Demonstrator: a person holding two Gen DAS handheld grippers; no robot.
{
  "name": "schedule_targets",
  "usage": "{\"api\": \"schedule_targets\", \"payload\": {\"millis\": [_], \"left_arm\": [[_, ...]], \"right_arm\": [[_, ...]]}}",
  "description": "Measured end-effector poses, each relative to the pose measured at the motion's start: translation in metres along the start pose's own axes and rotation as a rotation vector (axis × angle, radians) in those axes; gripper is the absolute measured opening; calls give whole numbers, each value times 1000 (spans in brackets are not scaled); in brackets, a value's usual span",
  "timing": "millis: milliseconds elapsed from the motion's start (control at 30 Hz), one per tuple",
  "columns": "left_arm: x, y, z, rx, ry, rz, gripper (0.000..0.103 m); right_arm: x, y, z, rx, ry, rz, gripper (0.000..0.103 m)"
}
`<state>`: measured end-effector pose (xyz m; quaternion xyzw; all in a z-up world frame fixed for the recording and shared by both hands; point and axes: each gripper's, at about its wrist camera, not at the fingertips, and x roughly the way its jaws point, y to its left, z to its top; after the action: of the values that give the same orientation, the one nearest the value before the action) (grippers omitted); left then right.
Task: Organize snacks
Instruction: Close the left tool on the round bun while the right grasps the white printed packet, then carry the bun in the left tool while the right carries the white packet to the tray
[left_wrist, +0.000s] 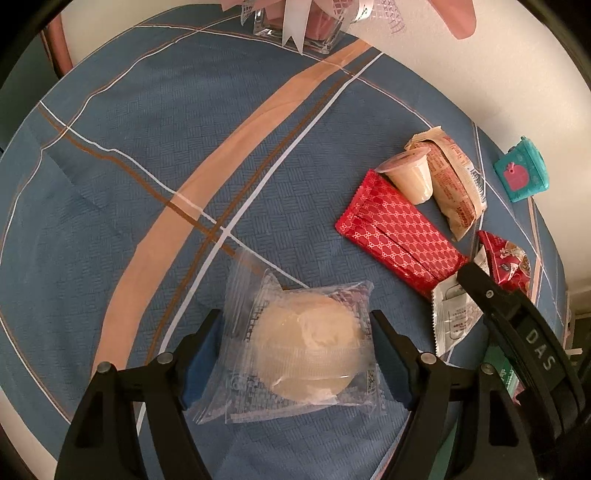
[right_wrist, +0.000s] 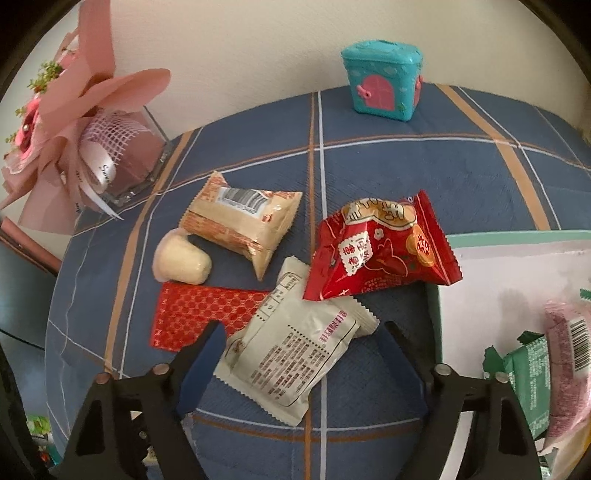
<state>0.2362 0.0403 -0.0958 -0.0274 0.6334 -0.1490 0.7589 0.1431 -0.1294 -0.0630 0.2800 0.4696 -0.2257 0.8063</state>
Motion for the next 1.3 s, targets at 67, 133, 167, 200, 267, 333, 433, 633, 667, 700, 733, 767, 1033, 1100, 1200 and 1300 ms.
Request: {"api": "schedule_targets", "payload": {"millis": [67, 133, 167, 200, 267, 333, 433, 633, 667, 700, 733, 767, 1033, 1100, 1200, 1300], "left_arm": [[1, -1, -2, -2, -1, 5, 79], [2, -1, -2, -2, 0, 12, 79], [2, -2, -2, 3, 0, 18, 79], [2, -3, -3, 7, 0, 20, 78], [-1, -6, -7, 10, 0, 27, 78], [-2, -8, -8, 14, 0, 30, 78], [-4, -11, -10, 20, -1, 36, 78], [-8, -13, -12, 22, -3, 25, 70], [-9, -13, -12, 25, -5, 24, 69], [-9, -15, -13, 30, -8, 26, 68], [-10, -17, -13, 35, -11, 29, 68], [-11, -17, -13, 37, -12, 29, 67], [-36, -26, -15, 41, -57, 19, 66], [-45, -30, -17, 49, -76, 14, 66], [-59, -37, -20, 66, -108, 8, 66], [-72, -41, -21, 85, -133, 6, 66]], "right_arm": [[1, -3, -1, 10, 6, 7, 79], [0, -5, -1, 15, 10, 15, 76], [0, -5, -1, 14, 8, 13, 70], [-1, -5, -1, 11, 9, 10, 70], [0, -8, -2, 16, 16, 21, 70], [0, -9, -4, 15, 22, 22, 69], [-2, -8, -5, 7, 31, 16, 69], [-2, -5, -4, -1, 34, 22, 63], [-3, -4, -3, -5, 32, 24, 55], [-6, -3, -3, -9, 28, 29, 55], [-7, -2, -2, -13, 27, 22, 55], [-8, -1, -3, -20, 28, 15, 55], [-23, -10, -4, 6, 31, 33, 54], [-34, -12, -4, 7, 20, 42, 54], [-51, -14, -4, 6, 2, 47, 54], [-65, -17, -6, 8, -10, 56, 54]]}}
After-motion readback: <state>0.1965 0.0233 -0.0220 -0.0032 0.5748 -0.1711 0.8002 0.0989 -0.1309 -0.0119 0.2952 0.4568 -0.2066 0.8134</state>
